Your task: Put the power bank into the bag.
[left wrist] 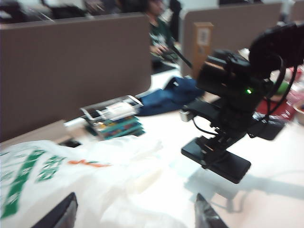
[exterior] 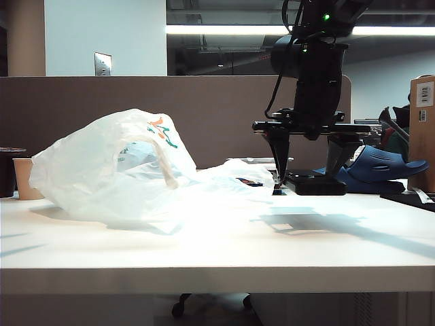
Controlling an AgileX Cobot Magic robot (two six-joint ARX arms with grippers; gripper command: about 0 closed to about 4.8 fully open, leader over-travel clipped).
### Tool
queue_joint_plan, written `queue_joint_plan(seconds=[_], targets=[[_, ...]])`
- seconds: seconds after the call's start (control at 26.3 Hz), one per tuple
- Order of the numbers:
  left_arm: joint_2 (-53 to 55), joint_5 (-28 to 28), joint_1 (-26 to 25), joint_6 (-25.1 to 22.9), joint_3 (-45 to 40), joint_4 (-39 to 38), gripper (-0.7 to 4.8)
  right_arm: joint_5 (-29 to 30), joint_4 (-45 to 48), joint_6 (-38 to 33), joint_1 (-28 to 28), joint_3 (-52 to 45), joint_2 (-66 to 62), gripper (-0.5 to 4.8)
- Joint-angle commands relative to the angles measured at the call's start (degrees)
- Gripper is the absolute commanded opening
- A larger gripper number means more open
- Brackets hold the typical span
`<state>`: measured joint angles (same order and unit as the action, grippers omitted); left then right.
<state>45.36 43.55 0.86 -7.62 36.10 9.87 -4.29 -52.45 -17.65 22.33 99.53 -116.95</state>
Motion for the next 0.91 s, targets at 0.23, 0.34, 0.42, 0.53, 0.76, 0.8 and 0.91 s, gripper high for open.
queue_joint_plan(seconds=[0.23,0.34,0.42,0.53,0.76,0.8,0.91], targets=[[18.4,-7.3,11.2,-9.8,13.7,-2.3,3.50,1.9,1.8,0.2,0.1,0.7,0.8,2.91],[24.3,-13.1,14.6,-14.5,18.9,-5.4,3.77,2.3,1.7,0.2,0.1,1.5,0.9,2.91],[27.0,-16.8,16.2,-17.4,21.1,-7.0,3.84,3.0,1.7,0.3,0.1,2.2,0.9,2.90],[30.7,-20.7,17.7,-20.8,24.4,-10.0,4.74,3.3,1.7,0.3,0.1,3.4,0.9,2.90],[38.0,-30.3,21.6,-28.7,29.6,-13.6,4.79,4.5,1.6,0.4,0.1,7.8,0.8,2.90],[38.5,-30.6,21.9,-29.3,29.6,-13.7,4.79,4.5,1.6,0.4,0.1,8.3,0.8,2.90],[40.5,-32.7,22.1,-30.2,29.6,-13.8,4.79,6.1,1.7,0.4,0.1,8.8,0.8,2.90]])
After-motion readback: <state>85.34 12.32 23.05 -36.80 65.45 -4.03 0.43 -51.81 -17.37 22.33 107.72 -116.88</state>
